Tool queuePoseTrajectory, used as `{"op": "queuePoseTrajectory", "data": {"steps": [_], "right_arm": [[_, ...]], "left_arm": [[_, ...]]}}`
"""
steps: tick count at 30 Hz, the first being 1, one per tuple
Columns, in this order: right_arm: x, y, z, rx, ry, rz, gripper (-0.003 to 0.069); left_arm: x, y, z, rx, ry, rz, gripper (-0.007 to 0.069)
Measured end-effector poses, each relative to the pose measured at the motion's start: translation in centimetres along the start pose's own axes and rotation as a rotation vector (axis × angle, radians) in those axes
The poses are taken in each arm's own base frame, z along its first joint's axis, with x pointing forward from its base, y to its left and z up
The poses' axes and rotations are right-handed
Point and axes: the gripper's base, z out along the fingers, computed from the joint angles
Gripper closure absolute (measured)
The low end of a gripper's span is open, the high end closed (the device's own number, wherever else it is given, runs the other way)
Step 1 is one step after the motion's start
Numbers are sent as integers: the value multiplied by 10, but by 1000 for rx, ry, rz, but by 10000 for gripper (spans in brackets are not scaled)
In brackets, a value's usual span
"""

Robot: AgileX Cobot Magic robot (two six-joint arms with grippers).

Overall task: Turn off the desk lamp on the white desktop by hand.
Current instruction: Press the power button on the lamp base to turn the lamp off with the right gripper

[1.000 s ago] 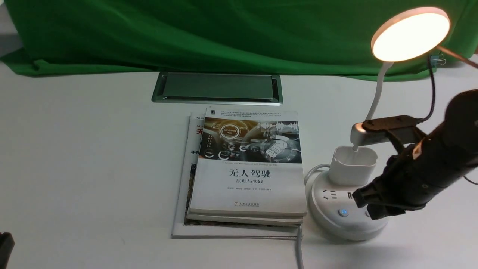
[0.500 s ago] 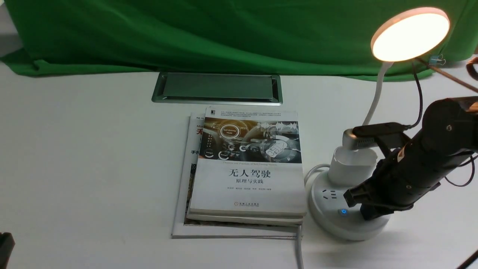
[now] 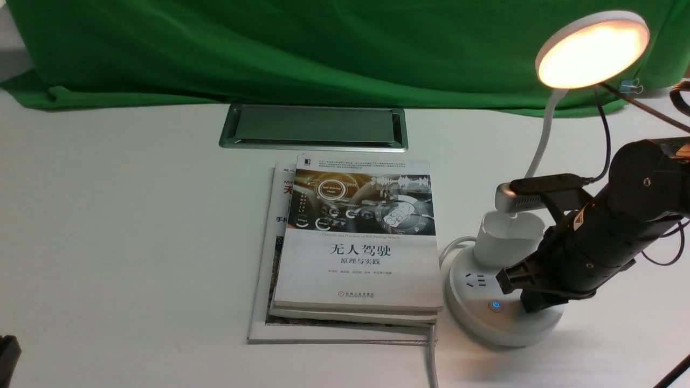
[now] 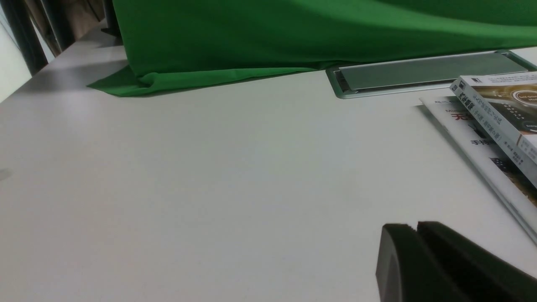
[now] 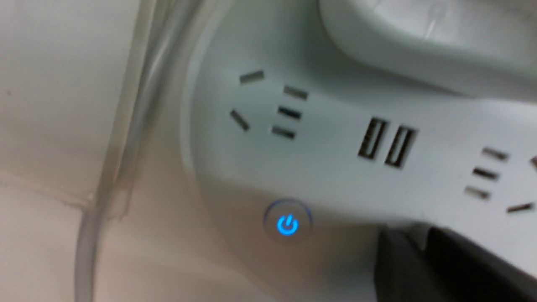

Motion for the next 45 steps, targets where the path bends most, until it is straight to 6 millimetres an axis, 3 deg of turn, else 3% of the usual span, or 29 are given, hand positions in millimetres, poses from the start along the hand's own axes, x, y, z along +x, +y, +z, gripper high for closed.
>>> {"op": "queuePoseTrajectory", "data": {"steps": [18,29,39,45], "right_arm": [[-1,2,8,2,26,-14,519],[1,4,-26,-1,-81,-18,522],[1,4,5,0,16,-19,522],[0,4,7,1,21,-19,522]], "left_arm": [[0,0,0,0,0,2,605],[0,0,0,0,0,2,605],[0,0,0,0,0,2,605],[0,0,0,0,0,1,605]]}}
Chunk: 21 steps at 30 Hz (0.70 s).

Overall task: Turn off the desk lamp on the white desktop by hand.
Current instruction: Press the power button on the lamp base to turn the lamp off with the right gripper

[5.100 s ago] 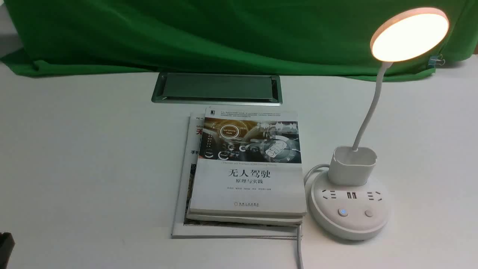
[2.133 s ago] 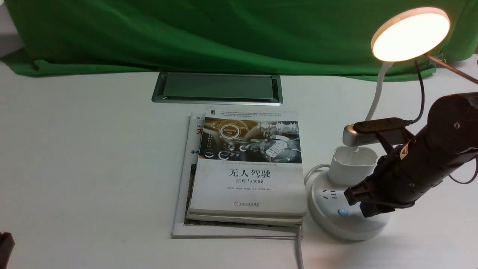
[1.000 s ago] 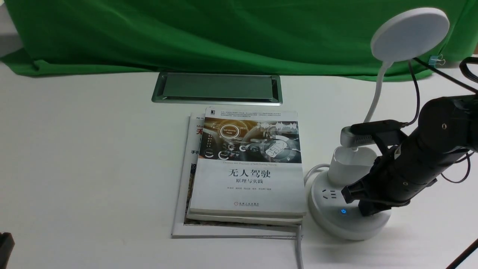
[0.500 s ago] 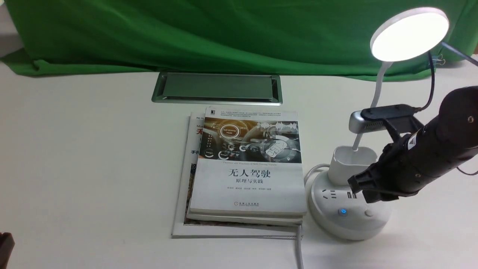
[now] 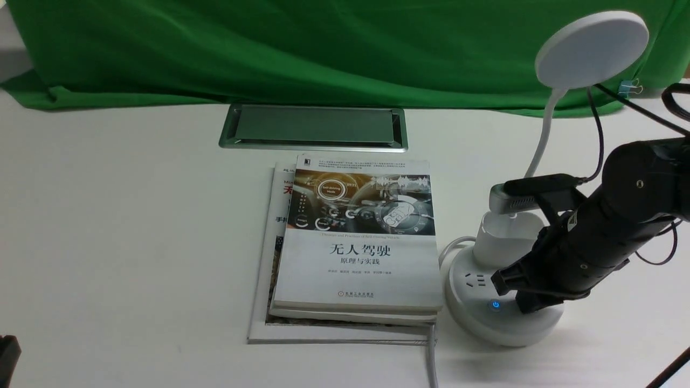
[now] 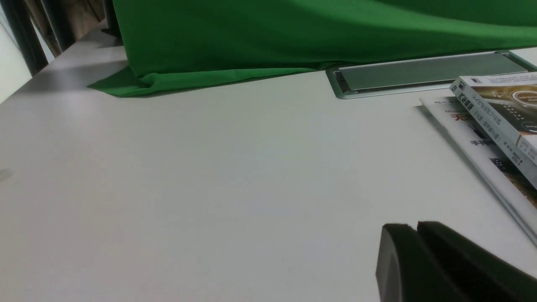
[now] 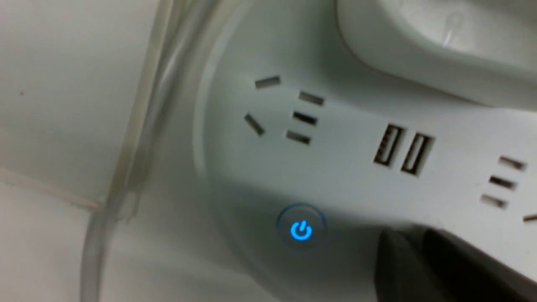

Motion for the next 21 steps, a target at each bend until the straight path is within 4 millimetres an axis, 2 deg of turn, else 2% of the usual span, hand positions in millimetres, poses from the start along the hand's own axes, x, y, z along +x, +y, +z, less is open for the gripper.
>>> {"op": "queuePoseTrajectory", "data": {"steps": [5,10,13,18,21], "right_arm": [[1,0,-6,0,-19,-1,526],[1,2,-27,-3,-86,-6,567],[1,2,-32,-4,-106,-6,574],[1,2,-25,-3,-85,-5,578],[1,1,-12,-2,-38,-2,585]], "left_arm": [[0,0,0,0,0,0,605],[0,0,0,0,0,0,605],[0,0,0,0,0,0,605],[0,0,0,0,0,0,605],[0,0,0,0,0,0,605]]}}
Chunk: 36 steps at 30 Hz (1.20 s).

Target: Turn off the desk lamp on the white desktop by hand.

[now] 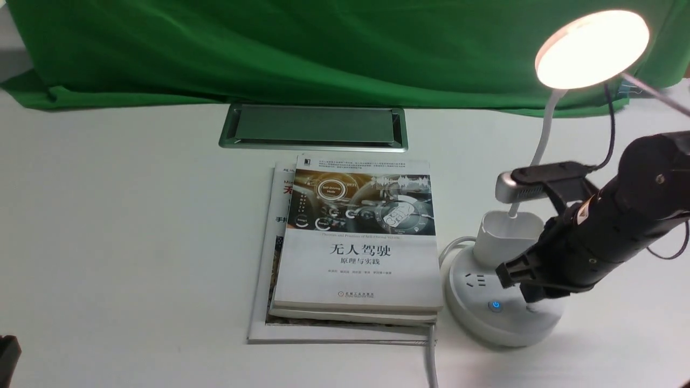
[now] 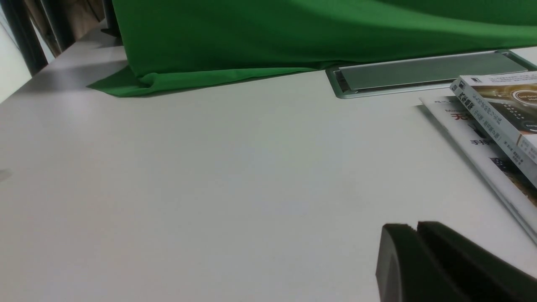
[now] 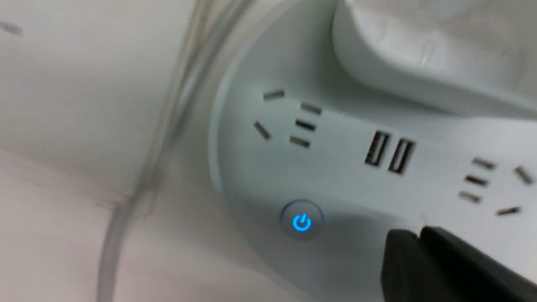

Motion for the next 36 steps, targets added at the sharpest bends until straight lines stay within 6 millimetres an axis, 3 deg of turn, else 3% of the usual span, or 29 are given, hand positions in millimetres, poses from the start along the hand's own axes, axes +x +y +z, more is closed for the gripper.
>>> {"op": "queuePoseTrajectory", "data": {"steps": [6,14,18,21,28,36], "right_arm": [[-1,-1,13,2,37,2,595],[1,0,0,0,15,-2,606],[15,3,-41,-4,-70,-12,606],[37,4,-67,-7,-133,-16,608],[86,4,-101,-11,-239,-26,607],[102,6,-133,-15,-415,-34,602]], "left_arm": [[0,0,0,0,0,1,605],[0,0,0,0,0,1,605],[0,0,0,0,0,1,605],[0,0,0,0,0,1,605],[0,0,0,0,0,1,605],[0,0,0,0,0,0,605]]}}
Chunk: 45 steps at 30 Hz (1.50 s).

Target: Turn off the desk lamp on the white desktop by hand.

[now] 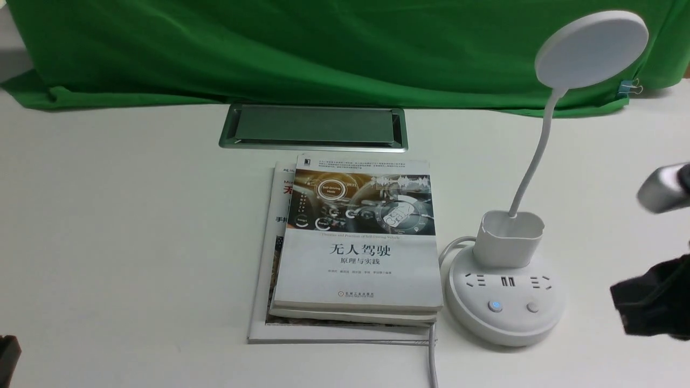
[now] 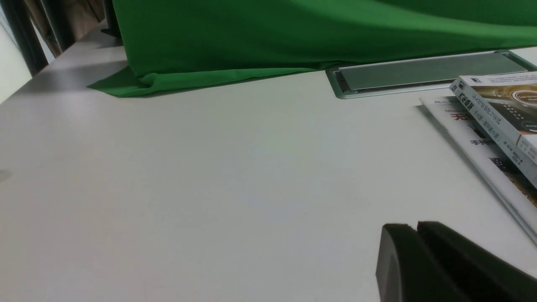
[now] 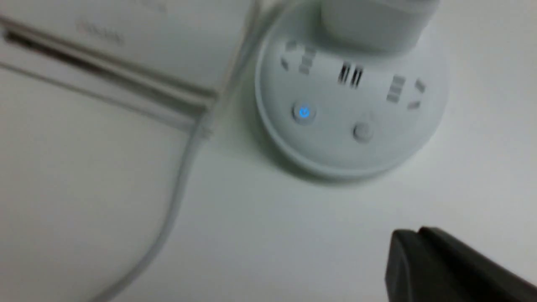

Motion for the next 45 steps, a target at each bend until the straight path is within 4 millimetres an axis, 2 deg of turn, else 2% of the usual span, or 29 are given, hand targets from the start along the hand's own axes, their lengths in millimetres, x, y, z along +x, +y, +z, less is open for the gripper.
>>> {"op": "queuePoseTrajectory", "data": {"steps": [4,8,12,14,15,20,24,29,45], "right_arm": [[-4,1,-11,1,-116,-5,602],[9,-1,-19,14,-194,-10,605],[44,-12,-26,76,-348,13,614],[69,-18,-26,133,-438,-5,620],[84,-21,-22,168,-470,-16,622],[132,-26,-8,266,-637,-22,624],[154,-27,4,303,-695,-14,624],[159,-27,1,327,-746,-10,624],[163,-26,2,325,-716,-15,624]], "left_arm": [[0,0,0,0,0,0,605],[0,0,0,0,0,0,605],[0,0,0,0,0,0,605],[0,0,0,0,0,0,605],[0,0,0,0,0,0,605],[0,0,0,0,0,1,605],[0,0,0,0,0,0,605],[0,0,0,0,0,0,605],[0,0,0,0,0,0,605]]}}
